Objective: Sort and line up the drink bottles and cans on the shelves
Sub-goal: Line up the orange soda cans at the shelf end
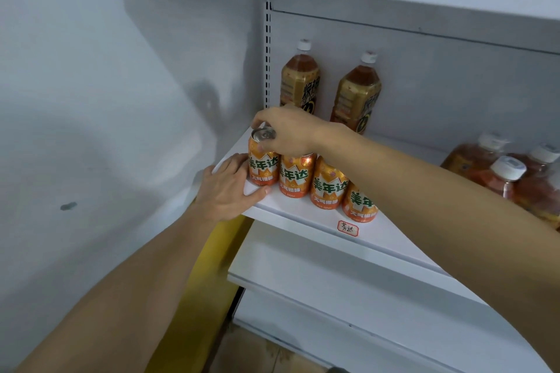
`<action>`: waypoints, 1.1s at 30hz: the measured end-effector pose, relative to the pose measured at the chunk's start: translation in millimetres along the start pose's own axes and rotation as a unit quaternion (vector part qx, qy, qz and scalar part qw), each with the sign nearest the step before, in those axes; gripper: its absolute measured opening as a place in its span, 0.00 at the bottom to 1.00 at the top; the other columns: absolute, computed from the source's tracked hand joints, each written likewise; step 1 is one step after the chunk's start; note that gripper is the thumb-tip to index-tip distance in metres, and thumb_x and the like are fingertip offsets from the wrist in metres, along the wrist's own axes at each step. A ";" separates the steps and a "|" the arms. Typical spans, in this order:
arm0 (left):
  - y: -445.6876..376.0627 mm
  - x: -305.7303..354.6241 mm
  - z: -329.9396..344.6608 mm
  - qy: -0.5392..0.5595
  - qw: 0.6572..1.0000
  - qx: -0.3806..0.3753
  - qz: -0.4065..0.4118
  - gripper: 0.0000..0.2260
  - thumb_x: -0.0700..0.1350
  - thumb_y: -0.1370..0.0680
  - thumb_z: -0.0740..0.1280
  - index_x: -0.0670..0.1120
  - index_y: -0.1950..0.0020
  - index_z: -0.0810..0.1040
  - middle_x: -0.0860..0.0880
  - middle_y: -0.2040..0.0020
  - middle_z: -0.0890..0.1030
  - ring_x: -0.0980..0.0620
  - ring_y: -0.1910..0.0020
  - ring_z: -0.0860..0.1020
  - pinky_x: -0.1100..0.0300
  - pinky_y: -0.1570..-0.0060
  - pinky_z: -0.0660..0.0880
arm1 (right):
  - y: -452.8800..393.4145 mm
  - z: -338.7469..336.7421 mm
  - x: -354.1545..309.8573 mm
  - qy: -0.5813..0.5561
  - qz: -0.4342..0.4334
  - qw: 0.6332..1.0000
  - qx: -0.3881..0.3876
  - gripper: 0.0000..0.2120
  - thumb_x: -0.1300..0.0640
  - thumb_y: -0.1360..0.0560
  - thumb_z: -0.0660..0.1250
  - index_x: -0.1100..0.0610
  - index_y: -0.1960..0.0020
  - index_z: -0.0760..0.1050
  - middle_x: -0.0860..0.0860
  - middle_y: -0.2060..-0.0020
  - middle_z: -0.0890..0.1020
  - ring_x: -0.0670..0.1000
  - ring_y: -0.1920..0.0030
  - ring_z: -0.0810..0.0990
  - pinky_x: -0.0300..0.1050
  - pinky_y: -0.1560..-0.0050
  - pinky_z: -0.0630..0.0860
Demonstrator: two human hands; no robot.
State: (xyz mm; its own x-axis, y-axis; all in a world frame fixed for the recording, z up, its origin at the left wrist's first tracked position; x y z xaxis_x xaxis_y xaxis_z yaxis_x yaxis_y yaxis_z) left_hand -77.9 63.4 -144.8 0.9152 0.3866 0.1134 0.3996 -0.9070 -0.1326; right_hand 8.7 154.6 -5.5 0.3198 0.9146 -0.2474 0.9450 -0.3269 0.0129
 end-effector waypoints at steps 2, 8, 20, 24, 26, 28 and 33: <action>-0.3 -0.1 0.1 0.001 1.000 0.000 -0.003 0.44 0.76 0.28 0.43 0.50 0.22 0.63 0.50 0.22 0.67 0.49 0.24 0.66 0.39 0.29 0.66 | 0.1 0.5 0.3 0.002 -0.001 1.000 0.001 0.23 0.49 0.21 0.70 0.52 0.28 0.73 0.53 0.34 0.78 0.55 0.35 0.76 0.48 0.40 0.76; -1.3 0.4 0.6 0.005 1.000 0.000 -0.005 0.42 0.76 0.27 0.44 0.51 0.22 0.64 0.50 0.22 0.67 0.48 0.24 0.67 0.38 0.29 0.67 | 5.2 4.4 13.2 -0.006 0.026 0.999 -0.029 0.42 0.38 0.26 0.74 0.53 0.20 0.62 0.54 0.26 0.72 0.57 0.28 0.72 0.51 0.33 0.73; -2.6 -0.5 3.4 0.003 1.000 -0.009 -0.011 0.41 0.76 0.25 0.50 0.50 0.22 0.64 0.50 0.22 0.67 0.49 0.24 0.67 0.38 0.28 0.66 | 3.5 7.6 19.7 -0.079 -0.018 0.996 -0.023 0.34 0.48 0.23 0.73 0.50 0.21 0.65 0.51 0.26 0.72 0.53 0.28 0.72 0.44 0.34 0.70; -1.2 -0.1 1.4 0.002 1.000 -0.010 -0.014 0.45 0.77 0.29 0.44 0.50 0.22 0.64 0.50 0.23 0.67 0.49 0.25 0.67 0.39 0.28 0.66 | -5.2 7.1 13.2 -0.047 -0.021 0.999 -0.009 0.28 0.47 0.24 0.73 0.52 0.27 0.73 0.51 0.32 0.78 0.53 0.34 0.77 0.50 0.34 0.75; -1.5 -0.1 1.4 -0.005 1.000 -0.004 -0.011 0.44 0.77 0.29 0.43 0.50 0.22 0.64 0.50 0.23 0.68 0.49 0.25 0.68 0.39 0.29 0.67 | -4.7 5.6 11.8 -0.041 -0.019 0.999 -0.003 0.27 0.46 0.24 0.74 0.53 0.28 0.74 0.51 0.33 0.79 0.52 0.35 0.78 0.50 0.35 0.76; -2.1 -0.4 2.0 -0.009 1.000 0.000 -0.010 0.43 0.76 0.28 0.44 0.50 0.22 0.65 0.50 0.23 0.69 0.49 0.25 0.68 0.39 0.29 0.68 | -3.7 6.1 12.6 -0.042 -0.014 0.999 0.002 0.26 0.45 0.24 0.74 0.52 0.29 0.75 0.51 0.35 0.80 0.52 0.37 0.79 0.51 0.37 0.77; -2.1 0.1 2.1 -0.006 1.000 0.001 -0.005 0.42 0.76 0.27 0.45 0.51 0.22 0.64 0.50 0.23 0.68 0.48 0.25 0.68 0.38 0.29 0.67 | 2.1 7.5 14.1 -0.019 0.001 1.000 -0.019 0.41 0.39 0.26 0.74 0.55 0.21 0.64 0.54 0.26 0.73 0.56 0.29 0.73 0.48 0.33 0.73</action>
State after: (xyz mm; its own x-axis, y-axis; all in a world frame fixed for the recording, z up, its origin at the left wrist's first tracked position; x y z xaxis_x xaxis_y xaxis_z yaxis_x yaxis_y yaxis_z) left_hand -78.5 65.7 -146.5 0.9115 0.3981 0.1032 0.4093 -0.9026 -0.1334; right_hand 14.7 165.0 -16.2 0.3187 0.9045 -0.2833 0.9468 -0.3181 0.0494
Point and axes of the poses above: each hand's wrist, its own y-axis away from the middle knuckle, its own z-axis out of the palm, x = y × z, the point moved 7 cm from there along -y, towards the middle knuckle
